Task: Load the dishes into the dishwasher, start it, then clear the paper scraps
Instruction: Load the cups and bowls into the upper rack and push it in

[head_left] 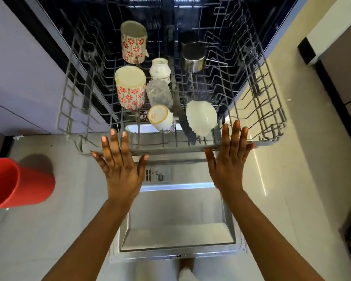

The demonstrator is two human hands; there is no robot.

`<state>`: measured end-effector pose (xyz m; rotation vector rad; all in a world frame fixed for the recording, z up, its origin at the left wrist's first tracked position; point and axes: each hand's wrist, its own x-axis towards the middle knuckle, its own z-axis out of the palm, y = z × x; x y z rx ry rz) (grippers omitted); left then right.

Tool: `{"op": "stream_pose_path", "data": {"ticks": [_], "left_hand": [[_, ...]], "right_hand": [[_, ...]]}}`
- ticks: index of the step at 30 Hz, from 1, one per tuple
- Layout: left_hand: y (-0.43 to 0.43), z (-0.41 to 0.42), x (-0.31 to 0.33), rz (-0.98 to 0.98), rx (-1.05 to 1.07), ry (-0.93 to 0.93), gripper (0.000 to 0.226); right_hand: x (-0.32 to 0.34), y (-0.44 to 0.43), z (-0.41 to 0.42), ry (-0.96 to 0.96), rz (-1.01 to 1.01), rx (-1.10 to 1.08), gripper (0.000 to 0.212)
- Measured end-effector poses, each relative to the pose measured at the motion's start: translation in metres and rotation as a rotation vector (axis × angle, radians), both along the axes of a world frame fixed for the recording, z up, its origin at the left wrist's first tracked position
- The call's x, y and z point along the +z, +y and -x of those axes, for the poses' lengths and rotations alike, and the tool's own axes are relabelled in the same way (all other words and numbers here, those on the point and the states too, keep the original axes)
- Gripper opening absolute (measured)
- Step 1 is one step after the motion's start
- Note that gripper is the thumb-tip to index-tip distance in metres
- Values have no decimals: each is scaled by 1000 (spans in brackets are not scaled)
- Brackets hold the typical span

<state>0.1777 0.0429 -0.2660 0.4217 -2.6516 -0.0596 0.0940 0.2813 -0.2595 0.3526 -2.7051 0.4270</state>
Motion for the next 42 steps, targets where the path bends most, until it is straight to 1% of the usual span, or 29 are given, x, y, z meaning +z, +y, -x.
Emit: {"op": "stream_pose_path", "data": {"ticks": [4,6,8,9,11,14,16,19,21,23,25,27,29,32,34,36,37,39,40,42], "left_hand": [[-12,26,-1,53,-33,0,78],[-21,36,-3,82,-73,1,81],[-35,45,-5,143,-161,-4,84],[-43,49,-4,186,-223,-15,85],[-58,55,-3,290,-333,-40,87],[-77,67,2,413,-420,-69,87],[-85,79,8,438,-428,-96,84],[-84,101,20,411,-388,-174,80],[-73,116,25,377,-313,-225,82],[-59,130,28,316,-213,-252,86],[-50,142,29,212,-108,-289,94],[-45,149,27,137,-44,-322,103],[-42,150,27,111,-33,-333,109],[-48,149,26,112,-83,-314,106],[-55,146,30,147,-138,-293,99],[-64,144,35,158,-187,-257,86],[-69,144,39,143,-207,-237,77],[-77,148,48,92,-237,-203,60],[-80,153,53,69,-256,-200,55],[-84,163,61,38,-304,-211,50]], "right_hand": [[3,-6,30,18,3,11,68],[2,-3,43,40,-3,82,72],[-1,5,57,52,-25,215,74],[-2,12,64,65,-62,299,74],[-4,31,80,112,-208,459,70],[0,53,106,155,-420,584,65],[7,53,119,155,-475,571,65],[20,36,135,106,-498,471,82],[30,24,146,79,-529,412,91],[36,14,158,78,-579,377,93],[37,4,165,64,-606,367,93],[34,-5,164,44,-596,342,93],[30,-10,160,33,-592,305,93],[28,-10,163,38,-547,304,90],[28,-5,167,60,-516,362,88],[32,2,171,68,-450,385,82],[36,6,172,66,-400,348,75],[48,8,176,127,-296,273,53],[55,5,181,166,-250,284,44],[71,-17,193,173,-178,352,36]]}}
